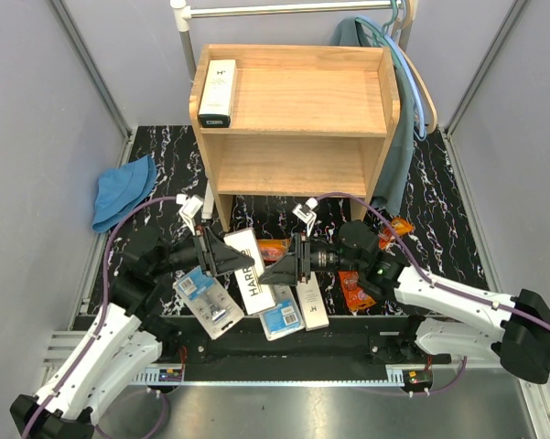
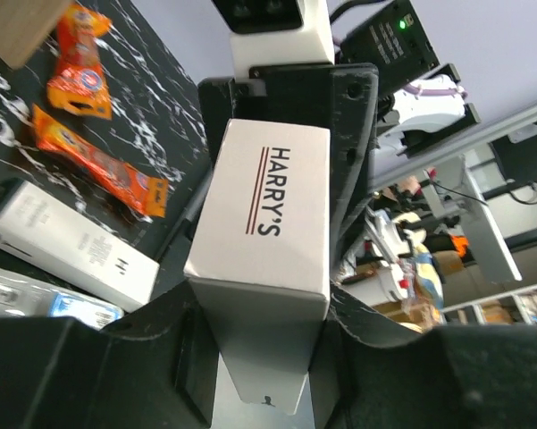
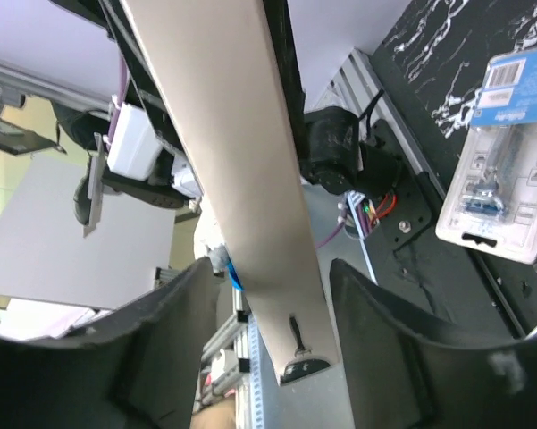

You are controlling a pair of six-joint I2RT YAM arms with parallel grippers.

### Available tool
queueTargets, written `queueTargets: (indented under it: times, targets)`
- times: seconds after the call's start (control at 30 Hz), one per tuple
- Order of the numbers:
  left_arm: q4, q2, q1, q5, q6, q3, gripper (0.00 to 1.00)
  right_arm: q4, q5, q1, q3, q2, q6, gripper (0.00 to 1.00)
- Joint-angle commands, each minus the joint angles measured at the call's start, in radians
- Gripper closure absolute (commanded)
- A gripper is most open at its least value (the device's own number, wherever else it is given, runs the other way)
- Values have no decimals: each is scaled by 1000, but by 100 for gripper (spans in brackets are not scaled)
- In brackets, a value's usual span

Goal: Place and organize the shaving razors onto the shelf

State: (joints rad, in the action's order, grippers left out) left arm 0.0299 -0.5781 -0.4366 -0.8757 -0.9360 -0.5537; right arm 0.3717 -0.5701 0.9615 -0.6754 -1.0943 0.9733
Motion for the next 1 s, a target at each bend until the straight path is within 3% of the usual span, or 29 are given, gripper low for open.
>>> queueTargets:
  times: [0.0, 0.1, 0.37, 0.5, 0.77, 0.97]
  targets:
    - [73, -8, 7, 64, 36, -35, 80, 3, 21, 3, 33, 69, 33, 32]
    - [85, -45, 9, 70, 37, -66, 83, -11, 84, 2, 80, 132, 47, 22]
    - [254, -198, 9, 47, -43, -112, 88, -23, 361, 3, 315, 474, 157, 18]
    - [379, -246, 6, 64, -124, -94, 91, -53, 414, 9, 346, 551, 156, 16]
    - [443, -262, -50, 239, -188, -52, 96, 76, 457, 14, 353, 435, 150, 16]
    - [455, -295, -93, 250, -185, -54, 96, 225, 415, 17, 326, 306, 137, 18]
